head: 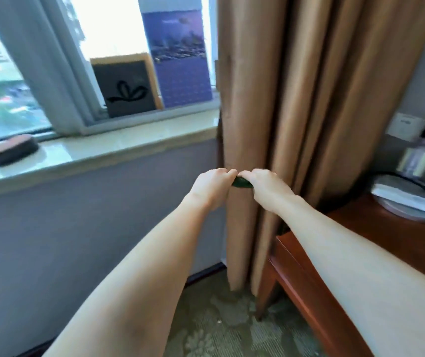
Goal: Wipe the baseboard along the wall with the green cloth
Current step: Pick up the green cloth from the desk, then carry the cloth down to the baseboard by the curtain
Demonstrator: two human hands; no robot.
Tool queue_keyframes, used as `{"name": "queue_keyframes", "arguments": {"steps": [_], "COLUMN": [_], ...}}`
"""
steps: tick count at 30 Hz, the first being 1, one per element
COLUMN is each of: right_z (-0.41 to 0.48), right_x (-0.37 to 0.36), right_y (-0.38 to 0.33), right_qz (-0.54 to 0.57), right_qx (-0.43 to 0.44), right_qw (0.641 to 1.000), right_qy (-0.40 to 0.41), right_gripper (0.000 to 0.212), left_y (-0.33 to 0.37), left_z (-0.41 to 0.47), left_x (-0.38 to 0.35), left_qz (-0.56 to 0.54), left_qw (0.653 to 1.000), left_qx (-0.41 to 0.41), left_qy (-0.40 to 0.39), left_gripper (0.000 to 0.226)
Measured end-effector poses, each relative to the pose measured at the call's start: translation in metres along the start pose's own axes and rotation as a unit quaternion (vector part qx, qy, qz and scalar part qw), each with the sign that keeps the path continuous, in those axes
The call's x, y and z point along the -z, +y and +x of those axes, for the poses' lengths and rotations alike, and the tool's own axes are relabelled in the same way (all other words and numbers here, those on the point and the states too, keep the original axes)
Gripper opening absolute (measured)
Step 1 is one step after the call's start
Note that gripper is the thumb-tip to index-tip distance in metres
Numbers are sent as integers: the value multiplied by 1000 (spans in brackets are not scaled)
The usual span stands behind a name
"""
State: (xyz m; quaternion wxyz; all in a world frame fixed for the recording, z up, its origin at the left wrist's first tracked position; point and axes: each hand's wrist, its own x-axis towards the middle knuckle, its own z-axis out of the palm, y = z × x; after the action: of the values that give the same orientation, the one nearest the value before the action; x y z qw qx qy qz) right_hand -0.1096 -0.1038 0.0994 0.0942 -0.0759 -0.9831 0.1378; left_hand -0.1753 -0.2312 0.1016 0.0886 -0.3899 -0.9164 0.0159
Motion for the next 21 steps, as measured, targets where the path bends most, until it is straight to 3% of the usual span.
{"name": "queue_keyframes", "arguments": {"steps": [6, 21], "right_z": [46, 113], "right_x": [11, -83], "right_y": [-49, -52], "right_qz": [-20, -21], "right_qx": [92, 112], "right_qw": [995, 993], "right_qy": [11, -38], "right_gripper": [57, 52], "left_y": [-54, -113], "left_z": [-7, 13], "left_x": [23, -52], "left_qz": [-19, -46], "left_qw": [996, 996], "left_qx": [45, 75], "left_qy": [74, 5], "left_gripper": [23, 20]}}
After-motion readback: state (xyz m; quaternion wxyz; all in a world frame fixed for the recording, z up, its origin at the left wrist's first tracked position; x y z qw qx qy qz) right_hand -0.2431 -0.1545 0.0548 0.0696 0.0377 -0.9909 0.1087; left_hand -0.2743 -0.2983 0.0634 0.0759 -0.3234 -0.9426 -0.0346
